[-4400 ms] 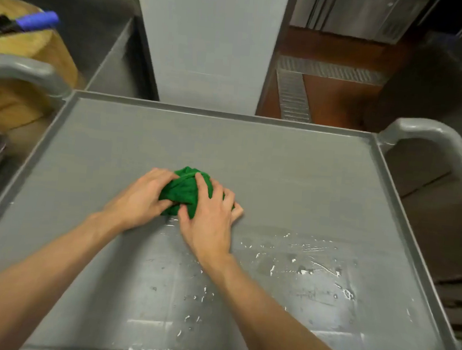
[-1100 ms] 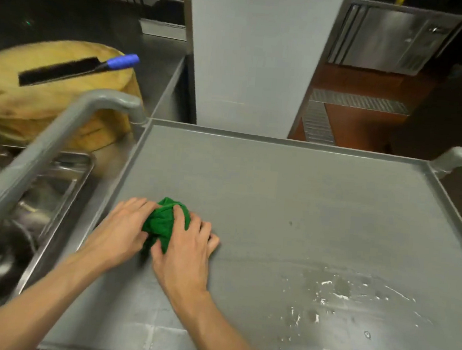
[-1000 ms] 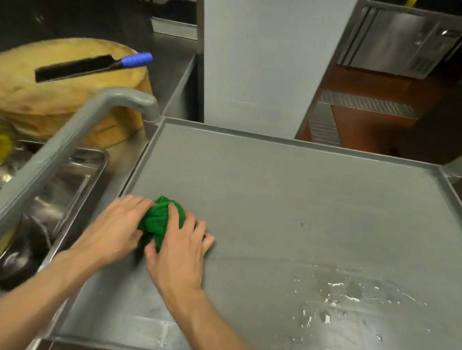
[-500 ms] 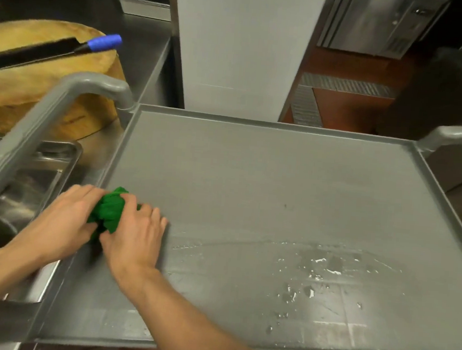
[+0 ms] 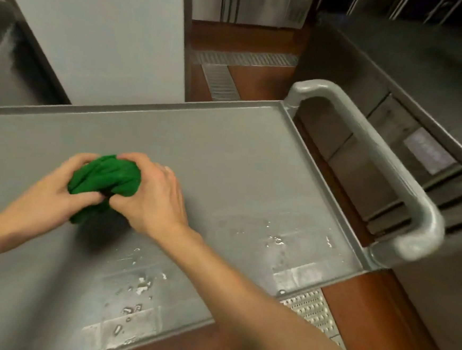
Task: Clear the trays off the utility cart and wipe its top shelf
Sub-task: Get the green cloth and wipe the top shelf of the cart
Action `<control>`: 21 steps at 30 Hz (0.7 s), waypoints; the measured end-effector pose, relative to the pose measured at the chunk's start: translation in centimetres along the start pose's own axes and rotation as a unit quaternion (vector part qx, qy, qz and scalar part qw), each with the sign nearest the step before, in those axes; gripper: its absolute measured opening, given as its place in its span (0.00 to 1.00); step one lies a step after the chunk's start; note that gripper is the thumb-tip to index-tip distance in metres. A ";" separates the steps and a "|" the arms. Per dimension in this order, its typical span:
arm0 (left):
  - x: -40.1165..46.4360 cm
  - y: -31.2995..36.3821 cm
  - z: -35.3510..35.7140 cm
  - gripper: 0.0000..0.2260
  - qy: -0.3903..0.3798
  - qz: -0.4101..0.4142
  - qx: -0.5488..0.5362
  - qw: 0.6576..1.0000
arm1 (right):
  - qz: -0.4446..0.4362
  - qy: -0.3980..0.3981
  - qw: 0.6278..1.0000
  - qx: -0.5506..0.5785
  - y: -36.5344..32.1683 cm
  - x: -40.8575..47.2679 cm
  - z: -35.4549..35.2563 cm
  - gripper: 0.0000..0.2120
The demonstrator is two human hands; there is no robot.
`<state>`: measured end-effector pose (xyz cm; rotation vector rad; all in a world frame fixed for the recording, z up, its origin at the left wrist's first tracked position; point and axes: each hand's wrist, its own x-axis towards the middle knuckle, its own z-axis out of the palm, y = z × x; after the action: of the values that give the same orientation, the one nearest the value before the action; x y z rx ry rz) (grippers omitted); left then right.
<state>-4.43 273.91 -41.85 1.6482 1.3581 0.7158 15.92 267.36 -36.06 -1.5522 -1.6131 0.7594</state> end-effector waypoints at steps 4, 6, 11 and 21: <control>1.0 11.9 10.7 0.23 -0.098 0.062 -0.043 0.992 | -0.006 0.046 0.997 -0.055 4.9 -0.4 -10.7 0.28; 2.5 14.1 15.3 0.20 -0.111 0.059 -0.059 0.990 | 0.000 0.064 0.994 -0.083 7.7 -1.1 -15.3 0.29; 5.5 18.3 25.3 0.35 -0.145 0.172 0.081 0.971 | 0.030 0.105 0.986 -0.128 14.3 -3.8 -23.4 0.28; 6.5 16.1 33.3 0.27 -0.191 0.234 0.212 0.930 | 0.078 0.052 0.955 -0.283 22.5 -7.7 -23.7 0.30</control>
<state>32.95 271.02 -43.77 2.3587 0.8783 0.3352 47.83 259.58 -43.09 -2.1025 -1.7325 0.2886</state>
